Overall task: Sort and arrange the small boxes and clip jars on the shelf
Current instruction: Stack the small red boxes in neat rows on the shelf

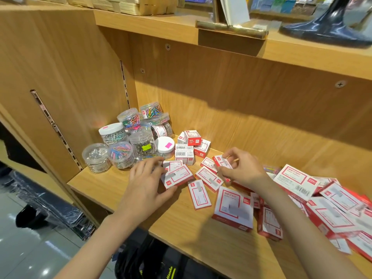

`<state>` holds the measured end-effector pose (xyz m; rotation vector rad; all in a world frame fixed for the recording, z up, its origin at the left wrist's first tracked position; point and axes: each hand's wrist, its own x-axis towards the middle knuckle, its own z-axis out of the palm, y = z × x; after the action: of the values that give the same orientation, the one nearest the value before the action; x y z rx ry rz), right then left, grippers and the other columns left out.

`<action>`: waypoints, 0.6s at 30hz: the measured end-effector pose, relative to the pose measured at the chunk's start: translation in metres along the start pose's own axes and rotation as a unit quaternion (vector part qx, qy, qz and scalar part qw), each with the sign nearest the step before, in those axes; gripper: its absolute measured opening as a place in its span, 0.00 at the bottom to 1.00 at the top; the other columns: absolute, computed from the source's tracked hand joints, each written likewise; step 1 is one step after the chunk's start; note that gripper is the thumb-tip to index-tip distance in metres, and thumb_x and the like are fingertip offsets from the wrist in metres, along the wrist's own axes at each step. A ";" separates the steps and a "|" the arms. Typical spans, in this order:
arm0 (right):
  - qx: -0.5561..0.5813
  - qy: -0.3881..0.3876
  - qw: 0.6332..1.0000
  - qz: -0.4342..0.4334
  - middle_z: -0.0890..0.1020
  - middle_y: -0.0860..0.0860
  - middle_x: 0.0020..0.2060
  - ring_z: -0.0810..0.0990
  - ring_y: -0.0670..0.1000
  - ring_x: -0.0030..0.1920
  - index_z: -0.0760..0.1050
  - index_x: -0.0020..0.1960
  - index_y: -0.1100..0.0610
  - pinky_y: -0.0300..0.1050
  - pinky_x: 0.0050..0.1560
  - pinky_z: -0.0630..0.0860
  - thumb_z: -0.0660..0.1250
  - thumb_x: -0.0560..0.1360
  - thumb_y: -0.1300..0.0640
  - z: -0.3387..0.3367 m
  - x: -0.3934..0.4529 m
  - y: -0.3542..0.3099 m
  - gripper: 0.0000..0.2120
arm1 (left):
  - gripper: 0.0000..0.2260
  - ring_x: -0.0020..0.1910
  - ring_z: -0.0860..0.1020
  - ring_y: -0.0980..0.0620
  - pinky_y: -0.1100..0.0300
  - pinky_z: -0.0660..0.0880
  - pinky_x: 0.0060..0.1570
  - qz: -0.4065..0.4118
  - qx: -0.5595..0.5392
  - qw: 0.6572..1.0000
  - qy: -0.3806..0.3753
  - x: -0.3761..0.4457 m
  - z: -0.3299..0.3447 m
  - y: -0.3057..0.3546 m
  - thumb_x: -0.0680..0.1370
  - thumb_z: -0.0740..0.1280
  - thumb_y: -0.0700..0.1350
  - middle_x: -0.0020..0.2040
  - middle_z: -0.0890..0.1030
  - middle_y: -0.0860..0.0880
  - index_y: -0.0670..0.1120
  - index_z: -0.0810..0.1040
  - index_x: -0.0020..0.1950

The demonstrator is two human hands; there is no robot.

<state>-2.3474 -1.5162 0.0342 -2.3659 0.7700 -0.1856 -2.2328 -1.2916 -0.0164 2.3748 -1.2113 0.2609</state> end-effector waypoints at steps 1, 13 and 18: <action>-0.033 -0.013 0.999 -0.006 0.76 0.47 0.44 0.74 0.43 0.35 0.71 0.52 0.50 0.35 0.28 0.66 0.72 0.70 0.51 0.001 -0.002 0.000 0.14 | 0.25 0.56 0.68 0.51 0.53 0.65 0.53 -0.010 -0.028 1.000 0.011 0.001 0.000 0.005 0.68 0.58 0.63 0.58 0.74 0.49 0.46 0.78 0.50; -0.076 -0.069 0.990 -0.092 0.76 0.49 0.54 0.71 0.44 0.50 0.76 0.57 0.54 0.33 0.47 0.63 0.66 0.75 0.59 0.005 0.007 0.027 0.11 | 0.24 0.56 0.70 0.54 0.65 0.66 0.49 0.034 -0.086 0.993 -0.080 0.004 0.026 0.039 0.72 0.67 0.57 0.57 0.68 0.52 0.50 0.68 0.64; -0.071 -0.109 0.986 -0.101 0.78 0.51 0.56 0.75 0.49 0.56 0.79 0.55 0.52 0.37 0.54 0.69 0.61 0.77 0.62 0.005 0.000 0.035 0.12 | 0.29 0.55 0.69 0.58 0.66 0.67 0.51 0.073 -0.116 0.984 -0.116 0.009 0.030 0.052 0.70 0.63 0.66 0.57 0.67 0.53 0.53 0.69 0.67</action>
<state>-2.3623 -1.5357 0.0091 -2.5446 0.4528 0.0467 -2.2705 -1.3388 -0.0234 2.1604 -1.4395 -0.1109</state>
